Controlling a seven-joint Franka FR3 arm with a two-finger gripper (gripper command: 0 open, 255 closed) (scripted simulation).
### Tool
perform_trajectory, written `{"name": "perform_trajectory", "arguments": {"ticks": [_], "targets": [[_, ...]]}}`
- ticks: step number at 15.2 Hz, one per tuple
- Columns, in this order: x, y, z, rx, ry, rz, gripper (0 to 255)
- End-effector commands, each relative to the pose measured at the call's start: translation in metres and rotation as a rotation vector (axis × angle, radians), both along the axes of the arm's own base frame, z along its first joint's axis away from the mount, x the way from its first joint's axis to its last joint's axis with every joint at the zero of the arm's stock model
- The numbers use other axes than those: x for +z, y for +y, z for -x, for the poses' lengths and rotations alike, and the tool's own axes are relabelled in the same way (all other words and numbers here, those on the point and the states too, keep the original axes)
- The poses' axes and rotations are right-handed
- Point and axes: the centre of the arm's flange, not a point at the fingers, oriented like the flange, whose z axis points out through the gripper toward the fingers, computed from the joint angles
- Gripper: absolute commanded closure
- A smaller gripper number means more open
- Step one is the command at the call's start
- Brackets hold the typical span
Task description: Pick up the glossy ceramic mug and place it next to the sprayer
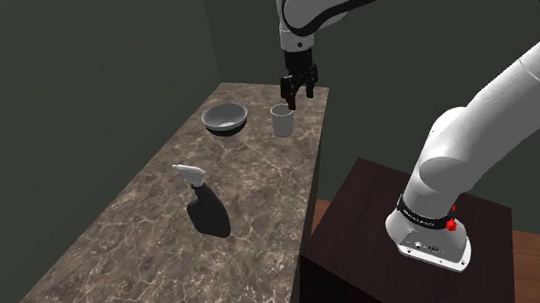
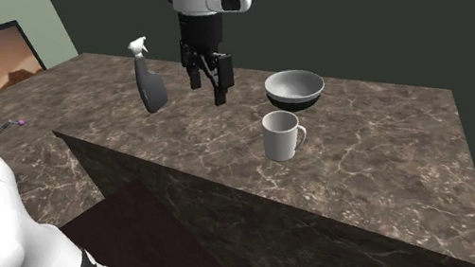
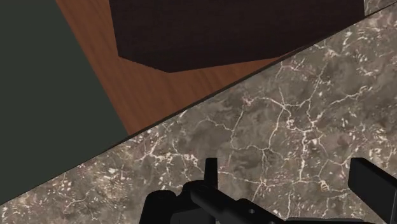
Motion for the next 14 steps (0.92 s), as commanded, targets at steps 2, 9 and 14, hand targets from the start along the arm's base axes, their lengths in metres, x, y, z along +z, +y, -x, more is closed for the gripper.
{"name": "perform_trajectory", "arguments": {"ticks": [2, 9, 14], "targets": [[-0.021, -0.008, -0.033, 0.000, -0.004, 0.023, 0], [-0.069, -0.025, -0.107, -0.001, -0.011, 0.076, 0], [-0.097, -0.032, -0.133, -0.001, -0.014, 0.096, 0]]}}
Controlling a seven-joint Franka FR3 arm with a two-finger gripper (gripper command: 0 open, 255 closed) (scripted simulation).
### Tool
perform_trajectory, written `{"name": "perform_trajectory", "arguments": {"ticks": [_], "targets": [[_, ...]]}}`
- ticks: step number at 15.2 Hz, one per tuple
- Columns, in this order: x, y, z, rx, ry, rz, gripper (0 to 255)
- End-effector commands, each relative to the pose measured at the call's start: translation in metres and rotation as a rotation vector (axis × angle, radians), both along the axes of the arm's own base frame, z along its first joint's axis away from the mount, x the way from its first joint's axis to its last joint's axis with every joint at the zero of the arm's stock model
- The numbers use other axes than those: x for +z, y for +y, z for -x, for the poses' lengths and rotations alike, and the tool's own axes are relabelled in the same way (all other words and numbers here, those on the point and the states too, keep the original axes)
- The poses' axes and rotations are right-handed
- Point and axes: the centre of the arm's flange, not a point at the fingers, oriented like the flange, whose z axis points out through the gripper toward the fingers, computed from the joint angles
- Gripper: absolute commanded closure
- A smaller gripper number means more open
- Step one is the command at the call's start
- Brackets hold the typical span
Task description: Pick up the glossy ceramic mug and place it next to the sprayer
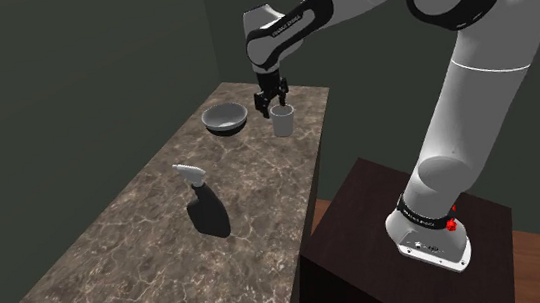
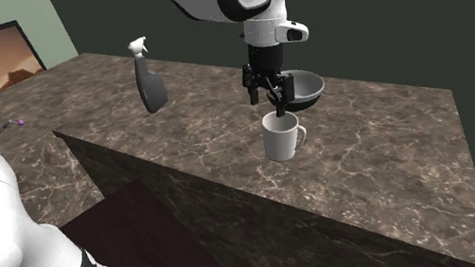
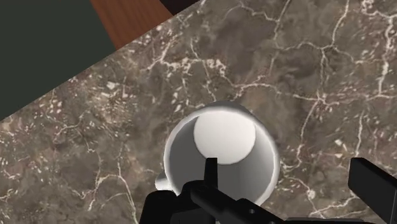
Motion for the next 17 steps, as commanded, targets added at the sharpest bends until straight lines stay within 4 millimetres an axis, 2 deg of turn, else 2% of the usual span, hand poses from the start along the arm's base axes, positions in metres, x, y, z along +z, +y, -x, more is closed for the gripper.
{"name": "perform_trajectory", "arguments": {"ticks": [1, 6, 13, 14, 17], "targets": [[-0.011, -0.002, 0.000, 0.000, -0.001, 0.002, 0], [-0.035, -0.003, 0.002, 0.000, -0.001, 0.002, 0], [-0.035, -0.003, 0.002, 0.000, -0.001, 0.002, 0], [-0.035, -0.003, 0.002, 0.000, -0.001, 0.002, 255], [-0.035, -0.003, 0.002, 0.000, -0.001, 0.002, 255]]}}
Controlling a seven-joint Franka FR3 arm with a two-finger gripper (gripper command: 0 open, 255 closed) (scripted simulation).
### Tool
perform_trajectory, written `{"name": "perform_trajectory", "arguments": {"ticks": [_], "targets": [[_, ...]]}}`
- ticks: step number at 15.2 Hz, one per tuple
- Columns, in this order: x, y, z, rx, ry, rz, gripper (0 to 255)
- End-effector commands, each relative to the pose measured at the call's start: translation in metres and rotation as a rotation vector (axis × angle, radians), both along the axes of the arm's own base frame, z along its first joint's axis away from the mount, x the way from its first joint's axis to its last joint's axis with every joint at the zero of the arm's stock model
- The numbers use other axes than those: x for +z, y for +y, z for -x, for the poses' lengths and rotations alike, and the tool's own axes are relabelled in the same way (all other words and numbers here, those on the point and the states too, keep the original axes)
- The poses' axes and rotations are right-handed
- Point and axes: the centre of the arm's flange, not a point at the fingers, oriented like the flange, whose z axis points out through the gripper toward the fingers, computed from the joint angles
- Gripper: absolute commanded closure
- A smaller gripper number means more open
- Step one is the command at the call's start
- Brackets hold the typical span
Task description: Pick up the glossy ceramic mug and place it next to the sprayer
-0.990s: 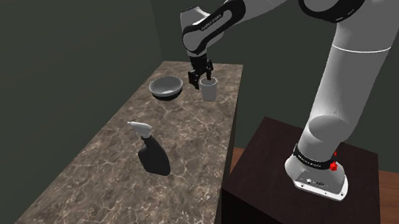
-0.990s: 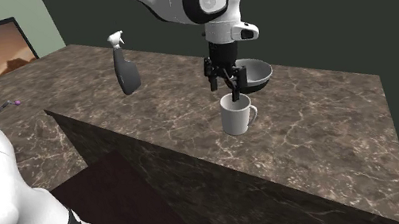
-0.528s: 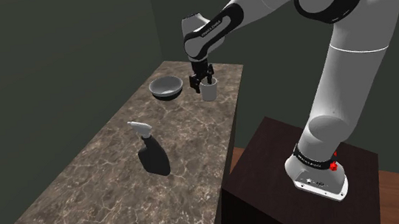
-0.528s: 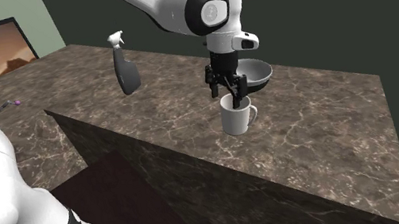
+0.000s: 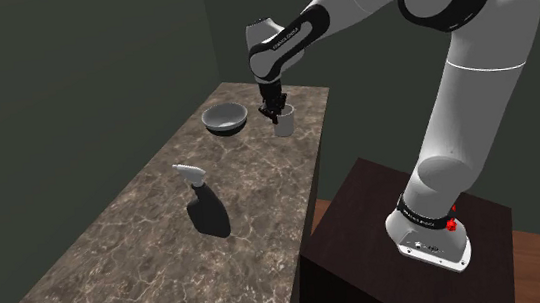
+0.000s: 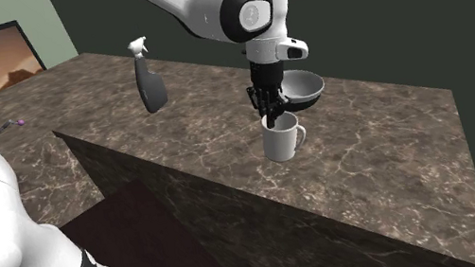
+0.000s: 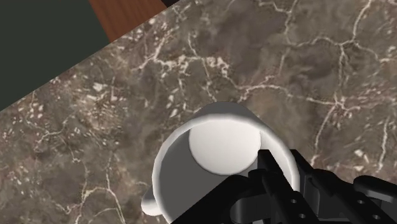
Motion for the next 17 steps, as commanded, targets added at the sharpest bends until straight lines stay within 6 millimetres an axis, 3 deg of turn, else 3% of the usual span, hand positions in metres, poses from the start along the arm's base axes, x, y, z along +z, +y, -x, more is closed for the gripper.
{"name": "perform_trajectory", "arguments": {"ticks": [1, 6, 17], "targets": [[0.000, 0.000, 0.000, 0.000, 0.000, 0.000, 255], [0.000, 0.000, 0.000, 0.000, 0.000, 0.000, 255], [0.058, 0.000, 0.000, 0.000, 0.000, 0.000, 255]]}}
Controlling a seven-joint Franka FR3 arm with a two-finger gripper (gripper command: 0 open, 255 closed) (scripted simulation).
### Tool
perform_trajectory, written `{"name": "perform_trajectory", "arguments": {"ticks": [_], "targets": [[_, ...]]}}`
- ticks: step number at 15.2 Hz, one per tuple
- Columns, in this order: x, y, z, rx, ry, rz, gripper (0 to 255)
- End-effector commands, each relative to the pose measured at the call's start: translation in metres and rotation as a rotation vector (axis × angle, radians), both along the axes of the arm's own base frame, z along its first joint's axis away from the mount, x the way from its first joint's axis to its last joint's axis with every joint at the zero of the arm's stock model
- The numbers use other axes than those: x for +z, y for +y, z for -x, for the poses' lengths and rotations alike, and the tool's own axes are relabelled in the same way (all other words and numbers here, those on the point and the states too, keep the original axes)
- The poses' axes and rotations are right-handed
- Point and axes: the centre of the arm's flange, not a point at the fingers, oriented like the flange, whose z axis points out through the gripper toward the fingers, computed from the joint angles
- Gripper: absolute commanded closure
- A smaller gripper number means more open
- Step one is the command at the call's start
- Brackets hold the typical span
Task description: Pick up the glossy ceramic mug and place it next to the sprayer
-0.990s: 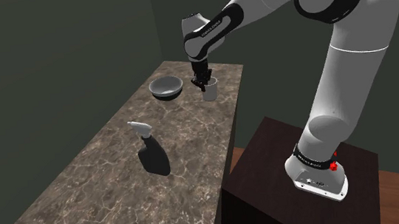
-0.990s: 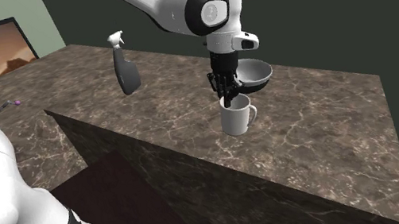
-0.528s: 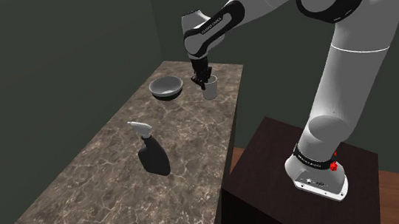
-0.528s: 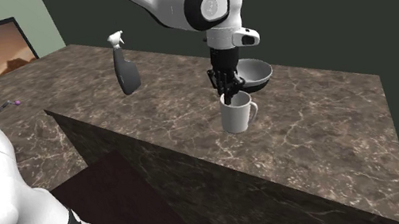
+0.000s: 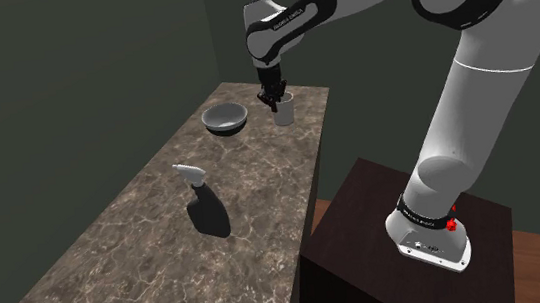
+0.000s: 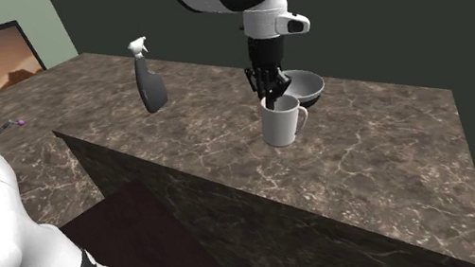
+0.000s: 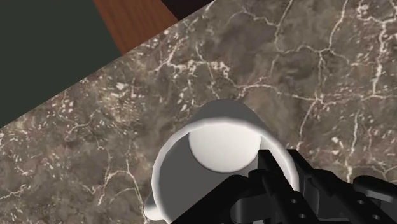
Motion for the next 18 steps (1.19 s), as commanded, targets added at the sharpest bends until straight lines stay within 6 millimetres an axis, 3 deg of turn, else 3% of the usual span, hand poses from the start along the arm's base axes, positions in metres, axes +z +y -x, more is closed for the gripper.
{"name": "perform_trajectory", "arguments": {"ticks": [1, 18], "targets": [[0.011, 0.000, 0.000, 0.000, 0.000, 0.000, 255], [0.101, 0.000, 0.000, 0.000, 0.000, 0.000, 255]]}}
